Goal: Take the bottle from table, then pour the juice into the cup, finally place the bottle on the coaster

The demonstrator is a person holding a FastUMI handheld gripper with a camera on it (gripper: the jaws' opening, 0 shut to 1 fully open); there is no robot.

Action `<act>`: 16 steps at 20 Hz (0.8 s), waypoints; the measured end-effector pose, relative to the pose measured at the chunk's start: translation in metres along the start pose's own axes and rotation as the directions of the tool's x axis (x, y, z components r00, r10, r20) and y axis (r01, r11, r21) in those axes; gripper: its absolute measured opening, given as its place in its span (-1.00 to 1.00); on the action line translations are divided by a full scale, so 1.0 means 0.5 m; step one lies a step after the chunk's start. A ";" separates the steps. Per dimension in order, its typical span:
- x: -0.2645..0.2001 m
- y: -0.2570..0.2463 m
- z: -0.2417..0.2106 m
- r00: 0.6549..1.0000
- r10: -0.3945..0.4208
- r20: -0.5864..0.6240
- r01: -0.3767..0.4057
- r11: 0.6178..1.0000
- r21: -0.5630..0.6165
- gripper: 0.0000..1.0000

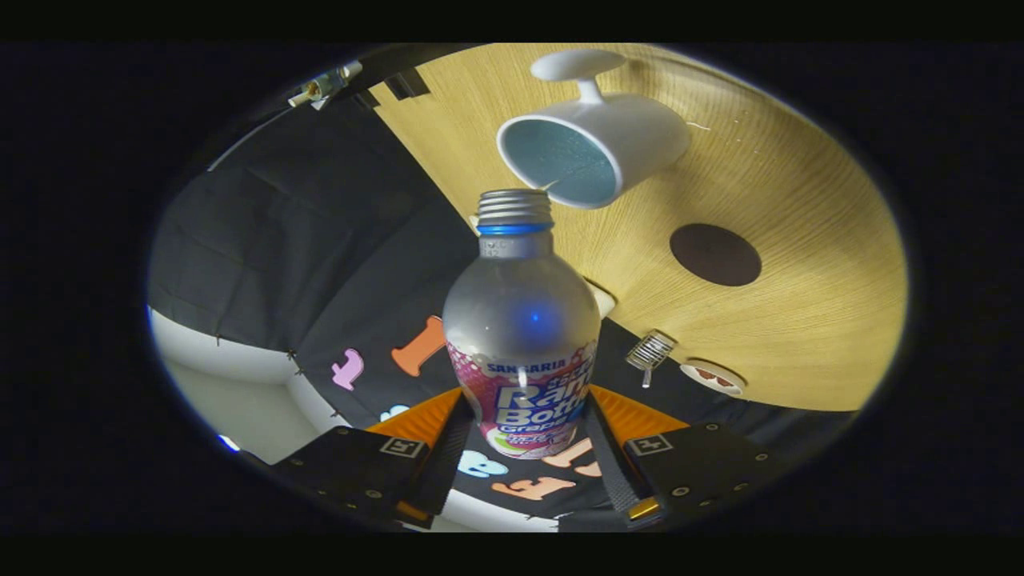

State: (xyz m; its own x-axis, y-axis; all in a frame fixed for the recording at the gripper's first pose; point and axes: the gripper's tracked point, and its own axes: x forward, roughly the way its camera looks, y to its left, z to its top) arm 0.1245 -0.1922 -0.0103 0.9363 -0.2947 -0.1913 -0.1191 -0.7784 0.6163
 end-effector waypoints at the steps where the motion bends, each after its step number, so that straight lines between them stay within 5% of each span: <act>1: 0.000 0.001 0.000 1.000 0.004 0.001 -0.004 1.000 0.008 0.53; 16: -0.003 0.034 0.006 0.999 0.052 0.006 -0.052 0.994 0.097 0.53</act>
State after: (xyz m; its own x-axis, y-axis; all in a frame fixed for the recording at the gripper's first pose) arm 0.1203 -0.2066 -0.0018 0.9268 -0.3380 -0.1638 -0.1994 -0.8122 0.5482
